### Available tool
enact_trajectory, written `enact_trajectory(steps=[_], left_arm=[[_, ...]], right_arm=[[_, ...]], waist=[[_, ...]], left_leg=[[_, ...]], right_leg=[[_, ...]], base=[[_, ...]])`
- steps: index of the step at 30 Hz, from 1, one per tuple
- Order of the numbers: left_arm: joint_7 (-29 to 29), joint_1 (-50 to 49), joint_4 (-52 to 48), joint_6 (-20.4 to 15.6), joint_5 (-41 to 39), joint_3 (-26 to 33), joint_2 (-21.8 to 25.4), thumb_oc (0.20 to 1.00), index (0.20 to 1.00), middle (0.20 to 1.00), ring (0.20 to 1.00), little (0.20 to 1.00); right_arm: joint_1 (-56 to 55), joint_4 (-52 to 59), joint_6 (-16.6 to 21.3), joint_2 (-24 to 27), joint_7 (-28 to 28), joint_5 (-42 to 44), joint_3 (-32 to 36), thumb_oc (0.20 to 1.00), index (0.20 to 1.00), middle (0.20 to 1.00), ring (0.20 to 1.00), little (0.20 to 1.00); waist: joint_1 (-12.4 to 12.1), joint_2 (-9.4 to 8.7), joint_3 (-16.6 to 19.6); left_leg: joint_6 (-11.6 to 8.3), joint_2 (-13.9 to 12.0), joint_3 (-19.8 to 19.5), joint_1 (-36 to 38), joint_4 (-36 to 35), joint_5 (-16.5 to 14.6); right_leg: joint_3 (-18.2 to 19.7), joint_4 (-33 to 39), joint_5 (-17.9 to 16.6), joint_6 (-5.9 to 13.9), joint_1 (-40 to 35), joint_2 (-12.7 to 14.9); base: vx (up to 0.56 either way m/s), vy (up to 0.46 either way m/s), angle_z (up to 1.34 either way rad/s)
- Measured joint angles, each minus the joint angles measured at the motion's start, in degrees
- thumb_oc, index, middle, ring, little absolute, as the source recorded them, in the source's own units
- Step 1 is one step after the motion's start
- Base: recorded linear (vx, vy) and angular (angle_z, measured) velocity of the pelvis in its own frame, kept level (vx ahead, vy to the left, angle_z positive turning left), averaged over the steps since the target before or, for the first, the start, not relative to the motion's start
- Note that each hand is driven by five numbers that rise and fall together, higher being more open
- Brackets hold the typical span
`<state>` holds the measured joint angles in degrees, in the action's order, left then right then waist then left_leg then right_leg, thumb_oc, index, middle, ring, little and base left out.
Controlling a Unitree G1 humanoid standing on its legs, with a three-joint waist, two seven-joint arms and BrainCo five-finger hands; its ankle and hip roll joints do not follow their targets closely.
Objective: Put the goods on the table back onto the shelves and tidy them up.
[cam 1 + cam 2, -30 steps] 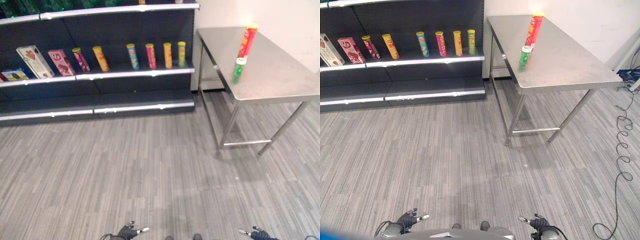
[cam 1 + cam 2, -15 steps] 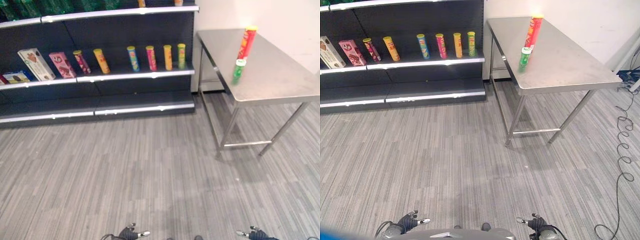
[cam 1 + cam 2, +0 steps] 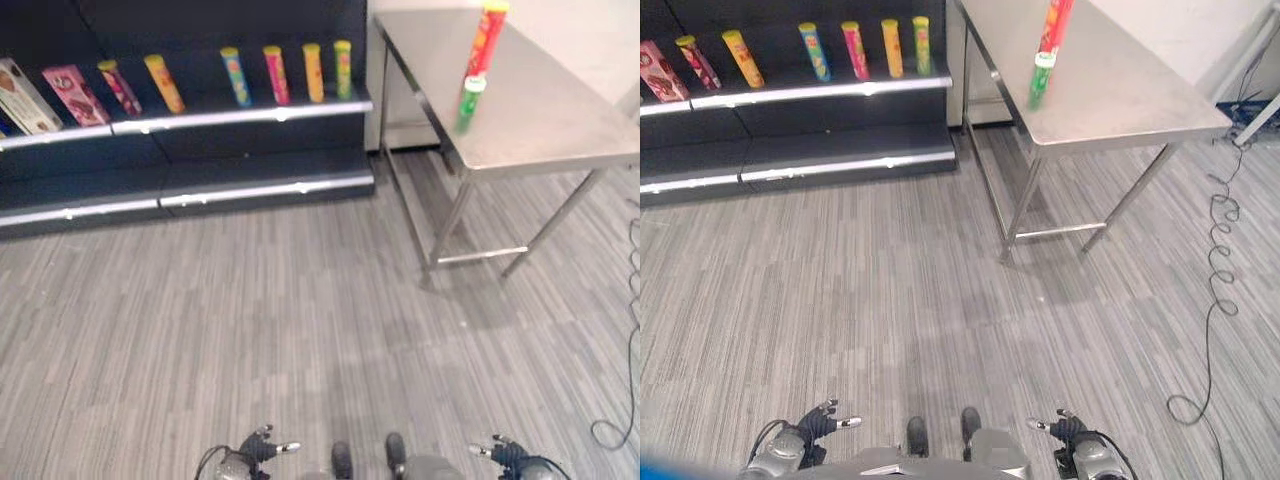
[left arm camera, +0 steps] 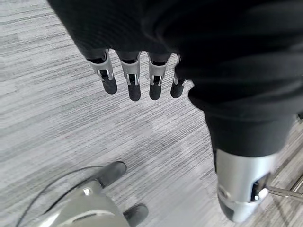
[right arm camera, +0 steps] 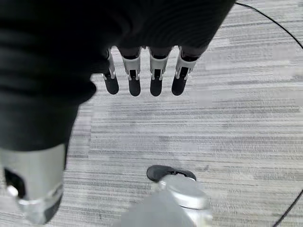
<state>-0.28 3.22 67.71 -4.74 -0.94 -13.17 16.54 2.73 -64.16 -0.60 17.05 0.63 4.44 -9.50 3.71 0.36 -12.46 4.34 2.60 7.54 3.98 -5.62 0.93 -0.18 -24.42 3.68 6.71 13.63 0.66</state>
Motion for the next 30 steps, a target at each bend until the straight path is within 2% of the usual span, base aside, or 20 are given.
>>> enact_trajectory(steps=[2,3,4,6,7,9,12,13,14,15,16,17,19,20,25,27,28,29,30], left_arm=[[0.01,-0.22,0.29,-0.02,0.02,-0.06,0.05,1.0,1.0,1.0,1.0,1.0],[-0.02,0.41,0.64,0.06,0.02,-0.36,0.23,1.0,1.0,1.0,1.0,1.0],[-0.03,1.19,0.72,0.27,0.03,-0.52,0.23,1.0,1.0,1.0,1.0,1.0],[-0.05,2.83,0.87,0.3,0.06,-0.64,0.24,1.0,1.0,1.0,1.0,1.0],[-0.05,3.41,0.95,0.29,0.11,-0.63,0.29,1.0,1.0,1.0,1.0,1.0],[-0.04,3.48,0.92,0.21,0.17,-0.62,0.17,1.0,1.0,1.0,1.0,1.0],[-0.05,2.44,0.64,0.23,1.75,-0.75,-0.23,1.0,1.0,1.0,1.0,1.0],[-0.04,1.81,0.65,0.17,2.01,-1.02,-0.48,1.0,1.0,1.0,1.0,1.0],[-0.06,0.77,0.75,0.22,2.15,-1.09,-0.67,1.0,1.0,1.0,1.0,1.0],[-0.1,-0.66,0.74,0.27,2.22,-1.09,-1.03,1.0,1.0,1.0,1.0,1.0],[-0.09,-1.23,0.96,0.26,2.23,-1.14,-1.21,1.0,1.0,1.0,1.0,1.0],[-0.1,-1.19,1.55,0.24,2.23,-1.24,-1.44,1.0,1.0,1.0,1.0,1.0],[-0.09,-1.0,1.49,0.23,2.23,-1.65,-1.6,1.0,1.0,1.0,1.0,1.0],[-0.14,-0.41,1.69,0.24,2.23,-2.35,-1.77,1.0,1.0,1.0,1.0,1.0],[-0.12,-0.09,2.21,0.28,2.22,-2.25,-1.88,1.0,1.0,1.0,1.0,1.0],[-0.11,-0.34,2.82,0.3,2.21,-1.92,-1.88,1.0,1.0,1.0,1.0,1.0],[-0.1,-1.08,2.98,0.33,2.2,-0.87,-1.93,1.0,1.0,1.0,1.0,1.0],[-0.1,-1.37,2.92,0.36,2.17,0.1,-1.99,1.0,1.0,1.0,1.0,1.0],[-0.05,-1.46,2.72,0.38,2.08,0.21,-2.11,1.0,1.0,1.0,1.0,1.0]], right_arm=[[-0.57,0.08,0.0,0.0,-0.03,0.01,-0.01,1.0,1.0,1.0,1.0,1.0],[-0.63,0.06,0.03,-0.02,-0.01,0.02,-0.01,1.0,1.0,1.0,1.0,1.0],[-1.16,-0.07,0.01,-0.01,0.02,0.04,0.01,1.0,1.0,1.0,1.0,1.0],[-1.73,-0.48,0.11,-0.29,0.02,0.07,-0.01,1.0,1.0,1.0,1.0,1.0],[-2.02,-1.67,-0.14,-0.48,0.03,0.07,0.03,1.0,1.0,1.0,1.0,1.0],[-3.05,-2.31,-0.45,-0.44,0.11,0.04,0.19,1.0,1.0,1.0,1.0,1.0],[-3.37,-2.24,-0.44,-0.38,0.07,0.04,0.73,1.0,1.0,1.0,1.0,1.0],[-3.62,-2.22,-0.44,-0.23,0.08,0.04,0.86,1.0,1.0,1.0,1.0,1.0],[-4.51,-2.2,-0.39,-0.17,0.06,0.02,1.01,1.0,1.0,1.0,1.0,1.0],[-4.67,-2.12,-0.2,0.46,0.07,0.02,1.29,1.0,1.0,1.0,1.0,1.0],[-4.69,-2.02,-0.11,0.96,0.05,0.04,1.12,1.0,1.0,1.0,1.0,1.0],[-5.06,-1.91,-0.01,1.61,0.06,0.03,0.81,1.0,1.0,1.0,1.0,1.0],[-4.71,-1.73,0.14,3.19,0.1,0.06,0.45,1.0,1.0,1.0,1.0,1.0],[-3.58,-1.66,0.38,4.62,0.1,0.07,0.2,1.0,1.0,1.0,1.0,1.0],[-2.91,-1.41,0.62,5.28,0.04,0.06,-0.1,1.0,1.0,1.0,1.0,1.0],[-3.58,-1.48,0.54,4.64,0.01,0.07,-0.11,1.0,1.0,1.0,1.0,1.0],[-4.28,-1.48,0.53,4.13,-0.08,0.08,-0.59,1.0,1.0,1.0,1.0,1.0],[-4.8,-1.66,0.54,3.83,-0.4,0.05,-1.37,1.0,1.0,1.0,1.0,1.0],[-5.05,-1.85,0.53,3.78,-0.44,0.06,-1.77,1.0,1.0,1.0,1.0,1.0]], waist=[[0.75,-0.23,0.2],[0.96,-0.42,0.16],[1.31,-0.75,-0.32],[3.52,-1.4,-0.73],[4.17,-2.31,-0.8],[4.15,-3.75,-0.83],[4.19,-3.67,-0.48],[4.23,-3.34,0.01],[4.19,-3.25,1.22],[4.15,-1.36,2.21],[4.41,-0.94,2.91],[4.82,-0.15,4.39],[5.23,0.24,5.47],[5.75,0.52,6.03],[5.69,0.39,7.31],[5.56,-0.1,7.56],[5.48,-0.51,7.95],[4.76,-0.96,7.93],[3.73,-1.13,7.76]], left_leg=[[0.31,0.63,-0.39,0.59,-0.01,-0.45],[0.39,0.65,-0.97,0.01,0.06,-0.42],[0.89,0.75,-1.88,0.1,0.41,-0.18],[1.94,1.06,-5.11,-0.96,1.68,-0.26],[1.96,1.52,-6.4,-0.52,1.18,-0.27],[1.49,2.05,-7.12,1.49,0.31,-0.95],[-0.04,1.51,-9.13,3.52,0.06,-2.88],[-0.99,0.93,-10.31,4.29,0.06,-3.75],[-3.13,0.33,-11.74,5.26,0.03,-5.08],[-5.03,-2.3,-12.72,7.15,0.33,-6.25],[-6.07,-4.39,-13.13,7.53,1.02,-6.66],[-7.37,-5.38,-13.17,7.2,2.03,-7.46],[-8.04,-6.43,-12.88,7.22,3.16,-7.89],[-8.22,-7.47,-13.14,7.1,4.31,-7.92],[-10.33,-8.69,-13.06,5.66,8.7,-9.23],[-11.32,-8.37,-13.03,4.46,13.95,-9.79],[-13.15,-7.9,-13.03,1.92,21.96,-10.42],[-14.72,-7.11,-13.04,-4.15,35.38,-9.48],[-15.93,-6.68,-13.75,-7.9,42.47,-6.89]], right_leg=[[0.81,2.92,0.36,0.42,1.72,1.54],[1.36,9.68,-0.01,0.69,3.22,1.64],[1.77,13.47,-0.53,0.75,3.42,1.39],[3.09,23.91,-2.68,3.33,2.81,1.46],[2.88,27.69,-4.22,3.4,2.88,1.73],[0.35,28.13,-5.81,2.92,3.36,2.41],[-1.17,24.3,-7.0,1.98,2.66,2.8],[-1.13,21.81,-7.2,1.44,1.72,2.99],[-1.6,21.92,-8.04,0.96,-0.06,2.81],[-2.71,22.91,-8.4,0.64,-2.68,0.25],[-3.4,23.46,-8.43,0.38,-4.01,-1.08],[-4.74,23.64,-8.69,-0.28,-4.4,-1.69],[-5.84,23.55,-8.25,-1.38,-5.28,-2.71],[-7.02,24.13,-7.12,-3.67,-6.4,-3.54],[-7.31,26.63,-6.69,-5.25,-8.4,-5.48],[-6.99,28.82,-6.69,-5.26,-10.74,-5.65],[-6.72,30.35,-6.66,-5.3,-12.81,-5.69],[-6.23,30.31,-6.02,-6.11,-13.65,-5.86],[-6.07,30.05,-5.9,-6.99,-14.1,-6.1]], base=[[0.22,0.026,0.08],[0.23,0.003,0.14],[0.24,0.003,0.34],[0.2,-0.017,0.71],[0.23,-0.04,0.7],[0.26,-0.059,0.36],[0.27,-0.091,0.31],[0.22,-0.095,0.52],[0.27,-0.158,0.64],[0.35,-0.209,0.61],[0.25,-0.166,0.6],[0.22,-0.167,0.48],[0.27,-0.23,0.41],[0.19,-0.162,0.31],[0.17,-0.134,0.01],[0.21,-0.166,-0.19],[0.28,-0.287,-0.3],[0.23,-0.239,-0.32],[0.15,-0.165,-0.44]])
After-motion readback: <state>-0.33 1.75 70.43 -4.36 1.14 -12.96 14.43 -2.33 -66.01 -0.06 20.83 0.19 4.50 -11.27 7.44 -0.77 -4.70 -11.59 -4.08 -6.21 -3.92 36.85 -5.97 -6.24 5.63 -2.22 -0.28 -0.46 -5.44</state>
